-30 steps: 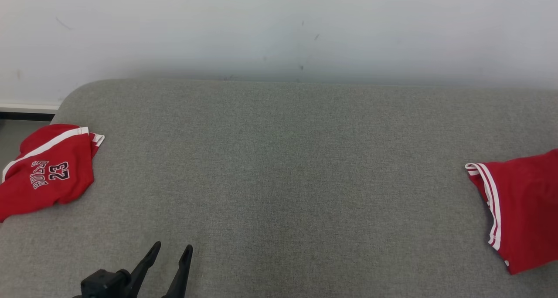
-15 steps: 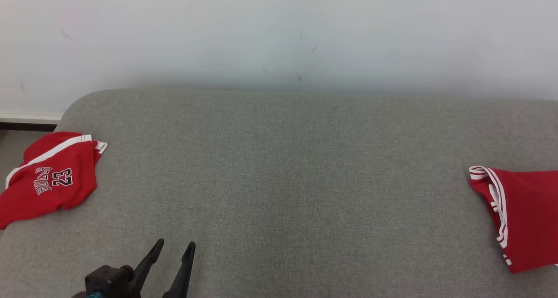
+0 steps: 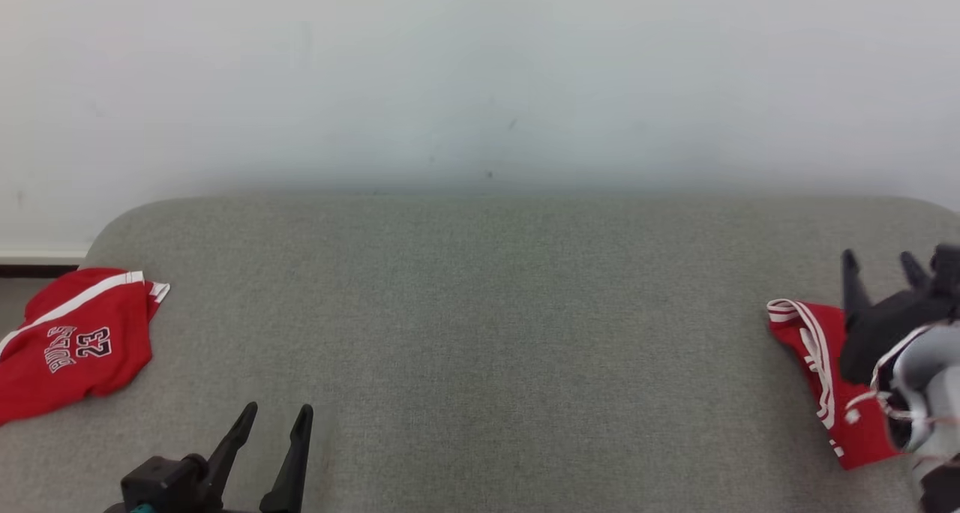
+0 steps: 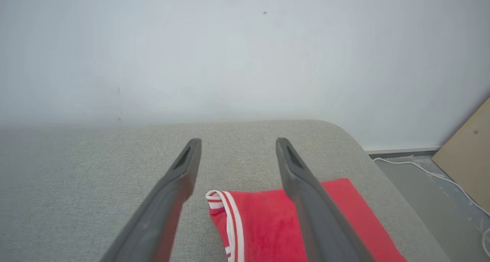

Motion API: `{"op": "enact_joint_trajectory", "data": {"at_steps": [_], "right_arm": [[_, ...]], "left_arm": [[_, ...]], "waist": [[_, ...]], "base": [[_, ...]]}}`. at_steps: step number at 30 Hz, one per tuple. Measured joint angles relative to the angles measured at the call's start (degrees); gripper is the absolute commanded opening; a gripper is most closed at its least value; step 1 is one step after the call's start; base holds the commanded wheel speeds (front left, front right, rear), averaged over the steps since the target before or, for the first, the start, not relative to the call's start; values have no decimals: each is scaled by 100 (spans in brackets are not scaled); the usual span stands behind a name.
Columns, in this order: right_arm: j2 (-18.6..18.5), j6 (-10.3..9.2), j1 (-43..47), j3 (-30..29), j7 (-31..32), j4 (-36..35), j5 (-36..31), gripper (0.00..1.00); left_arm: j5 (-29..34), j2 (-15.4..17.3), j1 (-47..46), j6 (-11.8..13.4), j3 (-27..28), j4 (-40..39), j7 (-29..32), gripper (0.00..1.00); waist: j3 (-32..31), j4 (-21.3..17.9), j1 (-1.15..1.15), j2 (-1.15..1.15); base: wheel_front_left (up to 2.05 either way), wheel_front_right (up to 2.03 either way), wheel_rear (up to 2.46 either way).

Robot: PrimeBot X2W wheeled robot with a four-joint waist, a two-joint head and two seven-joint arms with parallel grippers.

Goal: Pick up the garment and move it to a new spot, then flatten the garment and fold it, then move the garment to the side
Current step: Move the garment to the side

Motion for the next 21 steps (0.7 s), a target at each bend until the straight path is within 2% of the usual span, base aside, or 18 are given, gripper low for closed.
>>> {"op": "enact_joint_trajectory", "data": {"at_steps": [3, 6, 10, 13, 21], "right_arm": [[236, 257, 501, 132, -468, -455, 114, 100], [522, 327, 1112, 202, -880, -911, 141, 100], [782, 327, 1702, 277, -1302, -1475, 164, 100], [825, 325, 1993, 301, -1551, -1830, 159, 100], [1056, 236, 2525, 293, -1592, -2446, 157, 100]], "left_arm": [[0, -1, 2, 15, 37, 3, -75, 100], [-1, -2, 21, 51, 57, -9, -136, 100], [-2, 10, 160, 80, 122, -42, -196, 100], [-2, 11, 212, 104, 143, -71, -203, 100], [-2, 20, 237, 159, 203, -123, -304, 100]], "waist": [[-99, -79, 0, 0], [-199, -159, 0, 0], [-298, -290, 0, 0], [-352, -389, 0, 0], [-428, -605, 0, 0]], "base": [[0, 0, 0], [0, 0, 0], [0, 0, 0], [0, 0, 0], [0, 0, 0]]}}
